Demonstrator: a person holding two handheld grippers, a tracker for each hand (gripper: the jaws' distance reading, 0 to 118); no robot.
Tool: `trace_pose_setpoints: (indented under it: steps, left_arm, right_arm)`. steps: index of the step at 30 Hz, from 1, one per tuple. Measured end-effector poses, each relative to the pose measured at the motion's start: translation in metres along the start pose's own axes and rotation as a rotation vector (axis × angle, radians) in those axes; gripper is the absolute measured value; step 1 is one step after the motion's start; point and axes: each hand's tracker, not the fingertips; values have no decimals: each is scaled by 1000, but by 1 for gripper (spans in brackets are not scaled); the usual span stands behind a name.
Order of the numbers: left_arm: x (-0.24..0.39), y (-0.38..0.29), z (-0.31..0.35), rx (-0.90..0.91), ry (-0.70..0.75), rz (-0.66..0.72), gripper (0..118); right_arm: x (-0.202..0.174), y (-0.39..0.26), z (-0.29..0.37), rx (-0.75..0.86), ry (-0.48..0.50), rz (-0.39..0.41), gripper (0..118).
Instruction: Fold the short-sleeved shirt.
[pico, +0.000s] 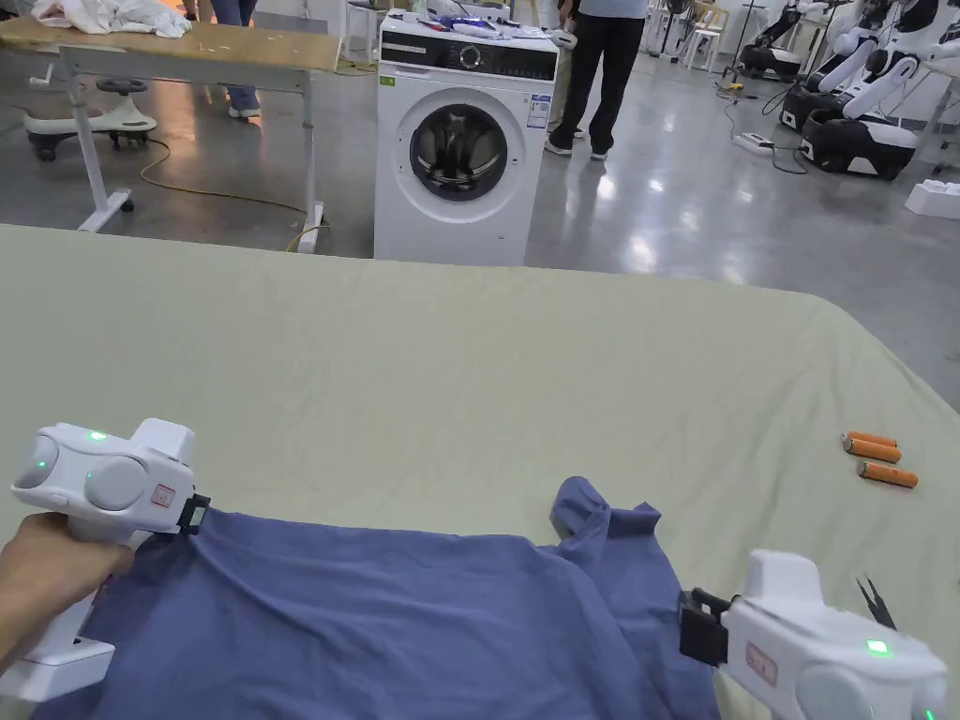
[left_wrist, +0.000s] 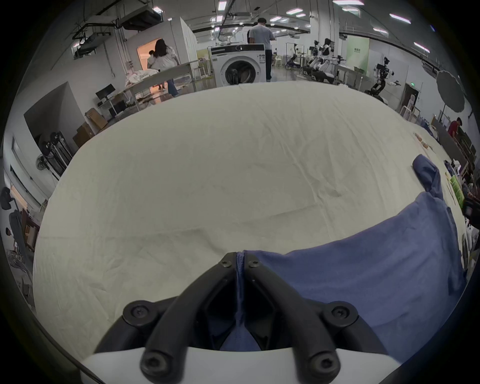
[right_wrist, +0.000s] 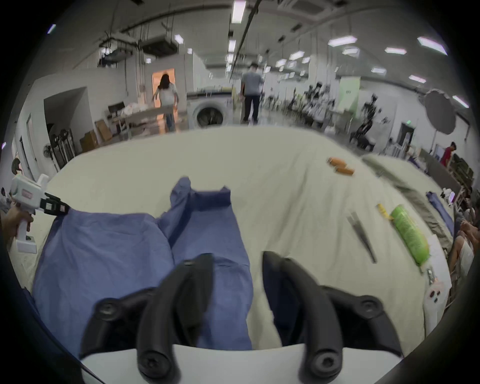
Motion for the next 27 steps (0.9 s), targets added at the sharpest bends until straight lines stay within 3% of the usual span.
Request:
trace_pose_setpoints:
  steps: [2,7,9,10,11,16,27]
  left_arm:
    - [-7,-3,12,36,-10,25,0]
    - [-16,-15,46,95,-24,44,0]
    - [-17,-21,56,110,-27,41,0]
    - [-18,-25,63,117,-20,40,0]
    - [-19,-29,69,129,-16,39,0]
    - [-26,-44,94,169,-2,52,0]
    - [-54,-54,203,349,63,84,0]
  right_arm:
    - [4,10,-24,-57,23,-18,52]
    - [2,17,-68,-219,-6,28,47]
    - [-2,16,-70,-205,-11,39,35]
    - [-6,18,-68,-203,-17,57,15]
    - [-9,19,-66,-197,-29,84,6]
    - [-12,16,-61,-174,-48,117,4]
    - [2,44,69,201,-110,90,3]
